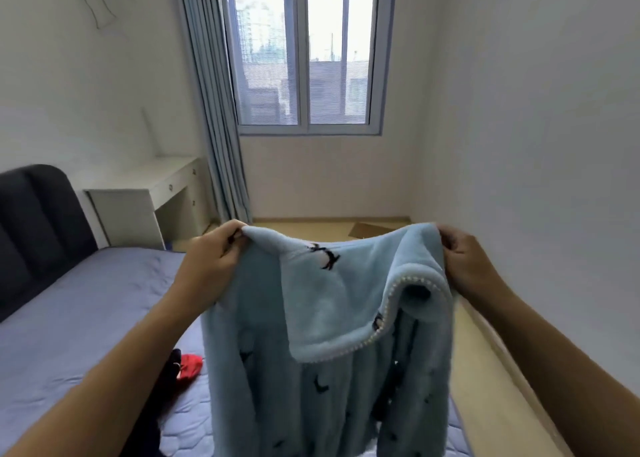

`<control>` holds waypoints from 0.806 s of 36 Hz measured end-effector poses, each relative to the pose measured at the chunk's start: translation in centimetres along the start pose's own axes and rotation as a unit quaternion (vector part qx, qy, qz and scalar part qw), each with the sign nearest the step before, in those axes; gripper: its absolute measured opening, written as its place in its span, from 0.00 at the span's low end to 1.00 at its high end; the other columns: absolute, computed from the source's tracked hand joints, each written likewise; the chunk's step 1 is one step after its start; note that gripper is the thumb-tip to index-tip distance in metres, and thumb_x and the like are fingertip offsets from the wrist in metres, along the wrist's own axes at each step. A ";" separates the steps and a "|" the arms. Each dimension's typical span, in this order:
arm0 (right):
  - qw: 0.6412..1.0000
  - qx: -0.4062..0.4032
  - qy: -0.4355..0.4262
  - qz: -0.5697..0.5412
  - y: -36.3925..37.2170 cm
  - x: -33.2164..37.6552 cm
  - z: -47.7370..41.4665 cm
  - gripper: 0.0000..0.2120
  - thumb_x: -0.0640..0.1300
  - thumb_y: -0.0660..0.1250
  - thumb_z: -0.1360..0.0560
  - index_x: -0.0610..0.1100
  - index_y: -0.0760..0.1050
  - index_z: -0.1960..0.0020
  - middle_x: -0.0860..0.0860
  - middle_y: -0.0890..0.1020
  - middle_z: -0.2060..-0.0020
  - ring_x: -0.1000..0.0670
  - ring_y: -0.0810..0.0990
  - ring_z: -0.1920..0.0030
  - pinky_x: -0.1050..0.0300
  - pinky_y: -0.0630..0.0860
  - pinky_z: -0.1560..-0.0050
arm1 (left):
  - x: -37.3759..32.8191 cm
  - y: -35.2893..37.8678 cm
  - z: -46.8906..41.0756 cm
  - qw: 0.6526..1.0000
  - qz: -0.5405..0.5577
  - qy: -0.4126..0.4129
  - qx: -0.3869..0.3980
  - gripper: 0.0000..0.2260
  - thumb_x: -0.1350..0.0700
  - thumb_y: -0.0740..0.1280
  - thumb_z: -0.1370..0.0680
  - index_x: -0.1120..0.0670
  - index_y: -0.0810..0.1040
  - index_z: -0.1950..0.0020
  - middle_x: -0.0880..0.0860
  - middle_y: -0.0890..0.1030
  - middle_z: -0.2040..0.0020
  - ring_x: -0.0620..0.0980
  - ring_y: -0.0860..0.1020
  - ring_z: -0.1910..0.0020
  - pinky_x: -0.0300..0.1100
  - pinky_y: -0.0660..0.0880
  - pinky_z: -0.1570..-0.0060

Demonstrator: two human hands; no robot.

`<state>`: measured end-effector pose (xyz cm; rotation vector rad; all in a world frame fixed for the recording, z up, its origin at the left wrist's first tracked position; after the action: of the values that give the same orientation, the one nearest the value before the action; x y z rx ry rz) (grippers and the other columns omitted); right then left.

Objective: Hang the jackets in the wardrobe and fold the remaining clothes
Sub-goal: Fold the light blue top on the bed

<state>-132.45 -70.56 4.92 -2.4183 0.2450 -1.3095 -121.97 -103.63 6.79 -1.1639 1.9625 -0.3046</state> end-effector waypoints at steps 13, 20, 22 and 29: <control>0.932 0.120 0.115 0.321 1.6 -3.0 -14.7 0.17 0.54 0.61 0.27 0.43 0.75 0.67 0.47 0.79 0.66 0.45 0.78 0.61 0.56 0.70 0.64 | 4.3 6.6 -12.6 0.929 -0.310 -0.115 0.164 0.12 0.50 0.59 0.21 0.52 0.81 0.48 0.56 0.81 0.49 0.59 0.78 0.48 0.44 0.71 0.57; 0.963 0.161 0.206 0.067 11.9 -13.3 -22.8 0.35 0.44 0.65 0.23 0.46 0.50 0.22 0.49 0.64 0.28 0.48 0.67 0.30 0.63 0.63 0.34 | 12.0 20.5 -16.9 0.934 0.039 -0.278 0.222 0.33 0.56 0.64 0.22 0.55 0.49 0.22 0.56 0.58 0.24 0.55 0.61 0.27 0.47 0.63 0.30; 0.947 0.221 0.205 0.113 15.0 -17.6 -20.2 0.38 0.45 0.66 0.24 0.48 0.48 0.21 0.49 0.62 0.26 0.49 0.64 0.28 0.63 0.63 0.35 | 14.8 24.3 -13.6 0.930 0.035 -0.273 0.243 0.36 0.55 0.64 0.21 0.55 0.44 0.21 0.54 0.51 0.22 0.53 0.56 0.24 0.46 0.57 0.27; 0.818 0.424 0.309 0.237 24.1 -35.9 3.3 0.32 0.47 0.62 0.22 0.46 0.52 0.23 0.46 0.64 0.26 0.47 0.67 0.30 0.59 0.66 0.36 | 25.4 35.3 11.8 0.814 -0.152 -0.299 0.474 0.25 0.54 0.58 0.20 0.56 0.57 0.24 0.55 0.61 0.25 0.53 0.62 0.27 0.45 0.62 0.30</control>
<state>-148.88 -80.02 -34.05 -1.0622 0.3152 -1.4787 -141.16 -102.97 -33.99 -0.7331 0.8348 -0.8503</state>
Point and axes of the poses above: each hand's wrist, its own z-axis away from the middle knuckle, its own y-axis out of the palm, x = y × z, the point moved 9 cm from there along -z, towards the middle knuckle
